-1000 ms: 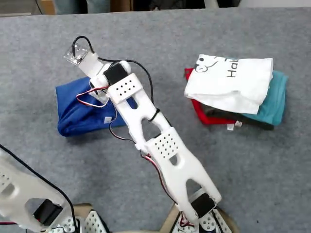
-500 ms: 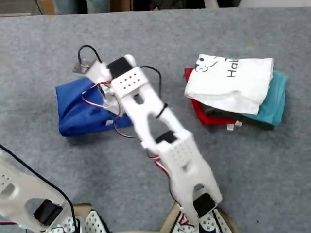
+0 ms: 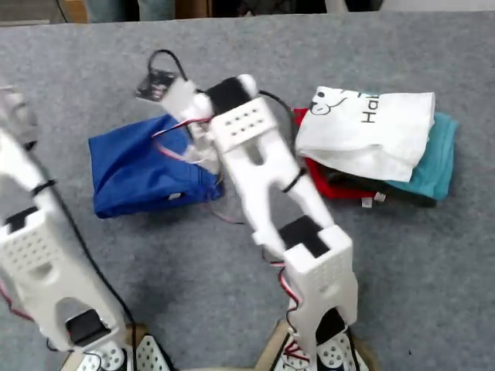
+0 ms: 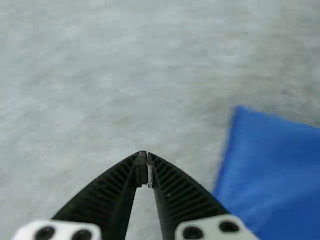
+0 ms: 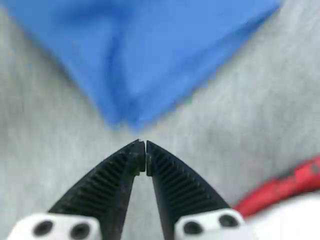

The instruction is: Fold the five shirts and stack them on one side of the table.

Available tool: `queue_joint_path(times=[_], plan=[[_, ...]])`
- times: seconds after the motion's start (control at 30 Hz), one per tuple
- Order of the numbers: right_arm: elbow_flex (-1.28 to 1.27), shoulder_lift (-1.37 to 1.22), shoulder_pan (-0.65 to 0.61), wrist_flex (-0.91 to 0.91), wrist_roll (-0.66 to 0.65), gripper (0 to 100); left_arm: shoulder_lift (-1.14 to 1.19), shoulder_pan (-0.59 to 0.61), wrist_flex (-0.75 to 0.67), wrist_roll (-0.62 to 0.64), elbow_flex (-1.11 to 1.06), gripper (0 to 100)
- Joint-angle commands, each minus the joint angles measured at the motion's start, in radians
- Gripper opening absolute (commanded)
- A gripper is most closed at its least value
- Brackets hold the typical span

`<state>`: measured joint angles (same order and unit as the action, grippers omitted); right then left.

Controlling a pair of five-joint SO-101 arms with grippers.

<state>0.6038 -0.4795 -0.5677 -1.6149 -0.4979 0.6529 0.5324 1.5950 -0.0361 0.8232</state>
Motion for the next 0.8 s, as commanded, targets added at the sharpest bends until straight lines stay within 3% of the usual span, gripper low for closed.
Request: queue_joint_path(times=[0.0, 0.3, 0.5, 0.77], plan=[[0.048, -0.091, -0.055, 0.084, 0.155, 1.5, 0.083, -0.13, -0.075, 0.002, 0.051, 3], [0.134, -0.395, 0.043, -0.014, 0.204, 1.5, 0.397, -0.239, -0.126, 0.008, 0.302, 3], [0.409, -0.4, 0.078, -0.155, 0.169, 1.5, 0.499, -0.251, -0.087, 0.126, 0.407, 3], [0.568, -0.291, 0.1, -0.087, 0.163, 1.5, 0.506, -0.254, 0.026, 0.127, 0.668, 3]])
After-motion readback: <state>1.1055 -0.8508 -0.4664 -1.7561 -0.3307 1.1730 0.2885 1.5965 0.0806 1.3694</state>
